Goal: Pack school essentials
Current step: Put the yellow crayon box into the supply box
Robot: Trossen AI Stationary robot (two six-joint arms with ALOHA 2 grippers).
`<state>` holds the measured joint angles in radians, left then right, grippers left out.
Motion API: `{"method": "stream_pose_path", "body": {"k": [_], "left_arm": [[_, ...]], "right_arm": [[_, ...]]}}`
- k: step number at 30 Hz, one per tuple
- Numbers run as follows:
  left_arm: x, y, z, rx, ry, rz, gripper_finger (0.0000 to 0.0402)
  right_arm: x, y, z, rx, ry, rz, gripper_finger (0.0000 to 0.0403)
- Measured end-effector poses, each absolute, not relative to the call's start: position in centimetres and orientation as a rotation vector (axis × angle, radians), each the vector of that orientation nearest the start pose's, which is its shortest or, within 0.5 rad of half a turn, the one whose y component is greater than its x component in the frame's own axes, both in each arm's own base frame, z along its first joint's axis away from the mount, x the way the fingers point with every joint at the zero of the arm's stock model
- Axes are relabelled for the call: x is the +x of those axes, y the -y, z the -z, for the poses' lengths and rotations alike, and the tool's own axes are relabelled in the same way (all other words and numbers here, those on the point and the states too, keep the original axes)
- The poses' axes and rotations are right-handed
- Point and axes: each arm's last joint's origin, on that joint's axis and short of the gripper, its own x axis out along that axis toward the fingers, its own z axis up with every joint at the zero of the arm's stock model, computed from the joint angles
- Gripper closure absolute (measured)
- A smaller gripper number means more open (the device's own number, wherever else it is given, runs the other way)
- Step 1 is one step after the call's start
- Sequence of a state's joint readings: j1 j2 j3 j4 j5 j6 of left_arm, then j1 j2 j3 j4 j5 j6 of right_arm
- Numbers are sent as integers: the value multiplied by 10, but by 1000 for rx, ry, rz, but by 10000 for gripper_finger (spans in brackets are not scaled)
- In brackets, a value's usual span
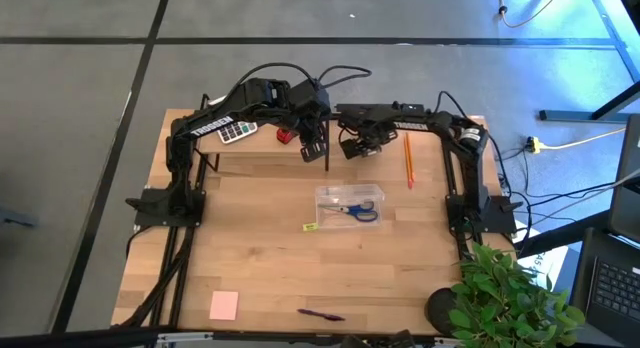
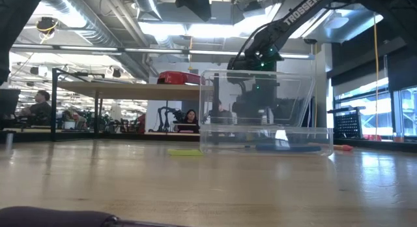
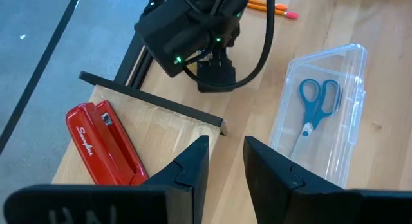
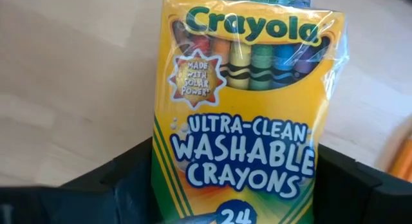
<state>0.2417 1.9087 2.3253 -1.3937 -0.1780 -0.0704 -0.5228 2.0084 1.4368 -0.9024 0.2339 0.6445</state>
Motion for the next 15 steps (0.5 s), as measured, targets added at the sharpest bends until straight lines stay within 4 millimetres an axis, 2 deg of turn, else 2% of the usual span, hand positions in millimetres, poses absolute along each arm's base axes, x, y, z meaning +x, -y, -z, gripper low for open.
{"method": "stream_pose_path", "body": {"k": [7, 15], "left_arm": [[349, -91, -427, -95, -970, -420, 312], [349, -92, -427, -95, -970, -421, 312]], "right_arm": [[318, 193, -194, 710, -1178, 1079, 92], [304, 186, -240, 642, -1062, 1063, 92]]}}
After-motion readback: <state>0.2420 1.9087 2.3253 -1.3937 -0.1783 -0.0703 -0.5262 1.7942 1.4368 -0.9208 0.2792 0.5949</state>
